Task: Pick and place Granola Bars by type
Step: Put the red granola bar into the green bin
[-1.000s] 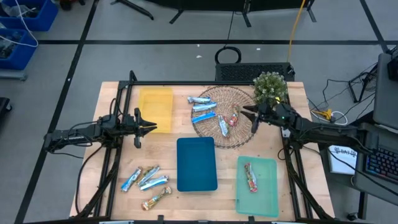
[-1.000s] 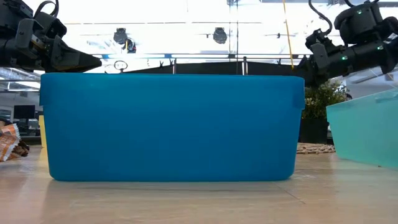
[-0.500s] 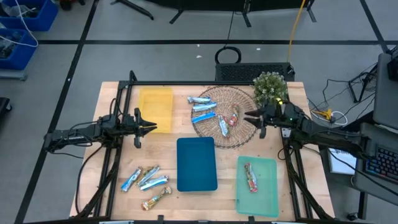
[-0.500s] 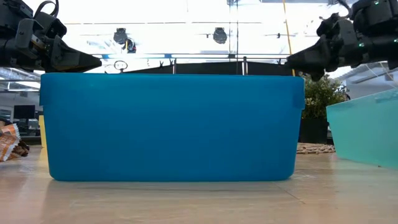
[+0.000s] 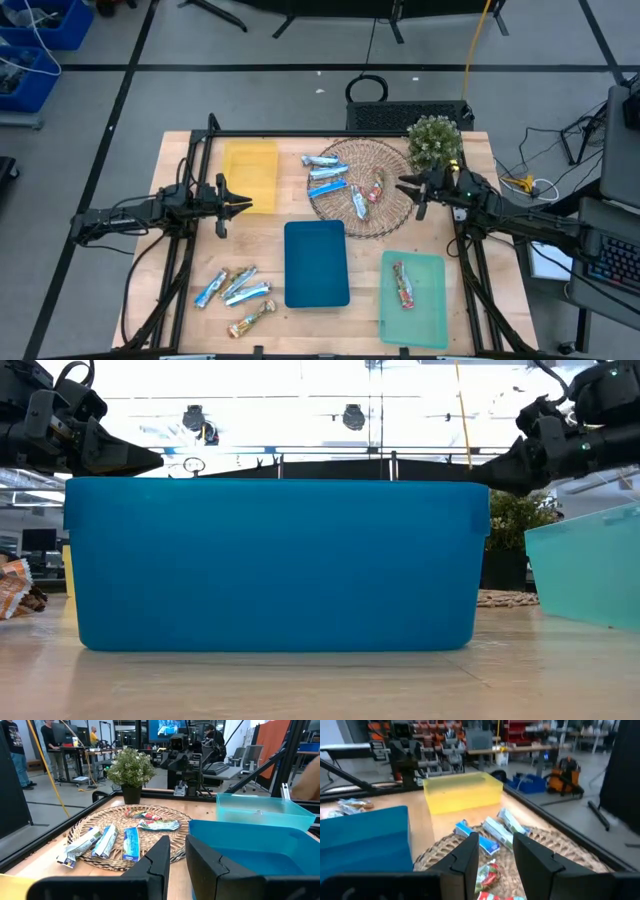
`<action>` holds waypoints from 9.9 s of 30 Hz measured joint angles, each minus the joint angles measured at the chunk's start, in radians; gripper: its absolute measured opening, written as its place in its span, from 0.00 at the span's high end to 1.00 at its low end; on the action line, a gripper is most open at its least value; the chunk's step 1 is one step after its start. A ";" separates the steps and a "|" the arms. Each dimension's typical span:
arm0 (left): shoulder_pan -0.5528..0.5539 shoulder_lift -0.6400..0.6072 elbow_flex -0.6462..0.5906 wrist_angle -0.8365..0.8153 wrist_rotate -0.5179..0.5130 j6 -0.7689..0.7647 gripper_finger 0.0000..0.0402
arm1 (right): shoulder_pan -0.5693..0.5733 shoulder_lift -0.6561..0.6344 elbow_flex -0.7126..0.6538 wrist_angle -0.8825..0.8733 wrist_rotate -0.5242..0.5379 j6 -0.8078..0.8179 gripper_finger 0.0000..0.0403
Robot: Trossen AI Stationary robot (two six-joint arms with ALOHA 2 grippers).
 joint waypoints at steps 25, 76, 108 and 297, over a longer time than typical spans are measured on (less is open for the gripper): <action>0.000 0.000 0.000 0.000 0.000 0.000 0.83 | 0.104 0.010 -0.016 0.084 0.013 -0.017 0.83; 0.000 0.000 0.000 0.000 0.000 0.000 0.83 | 0.004 1.086 0.627 -0.556 0.210 0.423 0.69; 0.000 0.000 0.000 0.000 0.000 0.000 0.83 | -0.015 1.148 0.624 -0.484 0.163 0.472 0.69; 0.000 0.000 0.000 0.000 0.000 0.000 0.83 | 1.332 0.813 0.624 -0.958 0.500 1.333 1.00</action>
